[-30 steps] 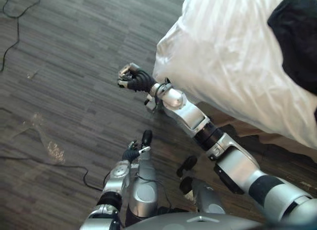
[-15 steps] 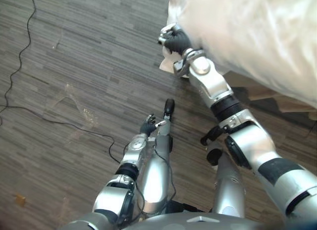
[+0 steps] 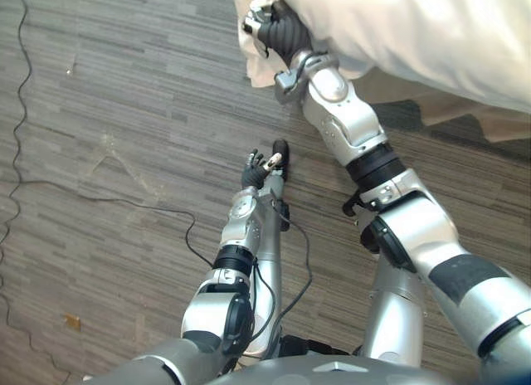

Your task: Tidy the bed and pick cloth on bed and put in laundry

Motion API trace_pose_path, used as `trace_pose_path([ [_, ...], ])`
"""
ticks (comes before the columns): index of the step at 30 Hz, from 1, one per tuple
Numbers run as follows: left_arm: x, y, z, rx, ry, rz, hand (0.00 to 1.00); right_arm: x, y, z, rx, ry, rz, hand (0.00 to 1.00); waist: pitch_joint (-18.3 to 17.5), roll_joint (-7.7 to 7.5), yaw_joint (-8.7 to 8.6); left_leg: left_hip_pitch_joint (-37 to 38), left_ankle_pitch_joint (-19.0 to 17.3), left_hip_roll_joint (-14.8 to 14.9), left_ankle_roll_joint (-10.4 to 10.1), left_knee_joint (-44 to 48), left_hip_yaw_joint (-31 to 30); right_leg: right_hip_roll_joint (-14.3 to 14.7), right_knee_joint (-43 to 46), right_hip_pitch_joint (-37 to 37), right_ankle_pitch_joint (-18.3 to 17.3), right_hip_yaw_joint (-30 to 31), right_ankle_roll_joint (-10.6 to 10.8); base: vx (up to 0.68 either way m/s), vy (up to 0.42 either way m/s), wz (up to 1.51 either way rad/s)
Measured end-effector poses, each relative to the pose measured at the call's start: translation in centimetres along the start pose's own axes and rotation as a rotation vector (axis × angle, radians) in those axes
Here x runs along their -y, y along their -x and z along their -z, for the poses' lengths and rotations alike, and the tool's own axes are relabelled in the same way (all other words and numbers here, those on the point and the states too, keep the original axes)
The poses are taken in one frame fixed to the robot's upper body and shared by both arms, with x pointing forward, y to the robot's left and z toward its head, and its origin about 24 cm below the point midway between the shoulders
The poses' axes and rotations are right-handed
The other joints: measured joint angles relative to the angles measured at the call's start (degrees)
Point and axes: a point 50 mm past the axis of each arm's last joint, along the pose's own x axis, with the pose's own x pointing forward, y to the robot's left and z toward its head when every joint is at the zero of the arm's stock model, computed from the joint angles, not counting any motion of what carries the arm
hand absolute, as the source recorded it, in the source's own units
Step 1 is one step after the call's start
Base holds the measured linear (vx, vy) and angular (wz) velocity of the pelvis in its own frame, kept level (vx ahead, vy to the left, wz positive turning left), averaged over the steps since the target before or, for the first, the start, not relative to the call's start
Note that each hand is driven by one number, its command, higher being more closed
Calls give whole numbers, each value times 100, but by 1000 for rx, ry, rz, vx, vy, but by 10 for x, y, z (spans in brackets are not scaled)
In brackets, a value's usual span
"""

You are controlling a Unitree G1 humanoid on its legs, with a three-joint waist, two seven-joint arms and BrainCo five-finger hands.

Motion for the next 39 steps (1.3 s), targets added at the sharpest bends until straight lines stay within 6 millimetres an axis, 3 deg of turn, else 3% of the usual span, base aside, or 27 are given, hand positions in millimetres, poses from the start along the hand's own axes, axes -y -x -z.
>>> trace_pose_path([
  [2, -2, -1, -9, 27, 19, -22, 0, 20, 11, 18, -23, -91, 73, 100, 27, -86, -165, 150, -30, 47, 41, -17, 263, 22, -103, 54, 99, 153, 105, -23, 2, -35],
  [4, -5, -2, -14, 28, 26, -45, 0, 54, 33, 43, -42, -167, 190, 100, 54, -165, -405, 411, -80, 60, 103, -59, 482, 52, -303, 259, 233, 303, 222, -11, 14, -44],
  [6, -11, -5, -21, 25, 34, -59, 0, 81, 61, 68, -72, -185, 280, 100, 55, -366, -627, 880, -123, 53, 137, -207, 811, 90, -504, 528, 387, 551, 204, 33, 9, -51],
  [8, -13, -5, -18, -5, 30, -71, 0, 90, 83, 88, -102, -196, 298, 100, 43, -425, -799, 1328, -133, 34, 121, -351, 991, 101, -651, 865, 459, 629, 159, 57, -13, -42],
  [14, -8, -5, -5, -86, -76, -1, 0, 98, 132, 128, -182, -191, 287, 100, -50, -465, -1000, 2786, -74, -160, 39, -1218, 1432, 177, -975, 1800, 441, 944, 186, 83, -32, -29],
  [18, -34, 0, 14, -198, -215, -8, 0, 108, 154, 136, -233, -108, 264, 100, -142, -470, -1108, 3546, 31, -261, 32, -1621, 1537, 198, -1193, 2426, 422, 989, 248, 138, -9, -10],
  [22, -66, 15, 39, -319, -277, -47, 0, 96, 155, 119, -160, -55, 152, 100, -243, -483, -1115, 4127, 27, -320, 29, -1775, 1561, 262, -1566, 3112, 475, 986, 348, 147, 24, -4],
  [24, -84, 33, 67, -424, -316, -63, 0, 77, 155, 115, -144, -76, 58, 100, -725, -498, -1101, 4205, 26, -348, 28, -1843, 1563, 283, -1798, 3286, 521, 970, 416, 128, 37, 4],
  [25, -88, 39, 76, -460, -325, -60, 0, 73, 154, 113, -142, -90, 35, 100, -774, -520, -1091, 4322, 24, -360, 27, -1842, 1562, 277, -1865, 3442, 528, 960, 427, 129, 44, 4],
  [26, -95, 52, 93, -525, -354, -51, 0, 62, 153, 115, -154, -168, -13, 100, -894, -547, -1064, 4641, -44, -366, 2, -1834, 1554, 285, -2018, 3836, 533, 922, 449, 79, 36, 2],
  [31, -106, 87, 135, -693, -405, -32, 0, 46, 153, 123, -194, -369, -58, 100, -1213, -490, -948, 4976, -257, -363, -5, -1840, 1506, 285, -2181, 4289, 553, 845, 520, 5, 54, 5],
  [35, -122, 111, 156, -808, -404, -67, 0, 32, 147, 129, -245, -501, -49, 100, -1304, -451, -896, 5150, -312, -428, -12, -1872, 1404, 263, -2293, 4514, 598, 826, 586, -81, 37, 3],
  [39, -117, 103, 152, -797, -404, -50, 0, 26, 105, 119, -268, -530, -17, 100, -1301, -333, -754, 4771, -237, -430, 11, -1875, 1334, 193, -2295, 4175, 719, 791, 565, -115, 20, 8],
])
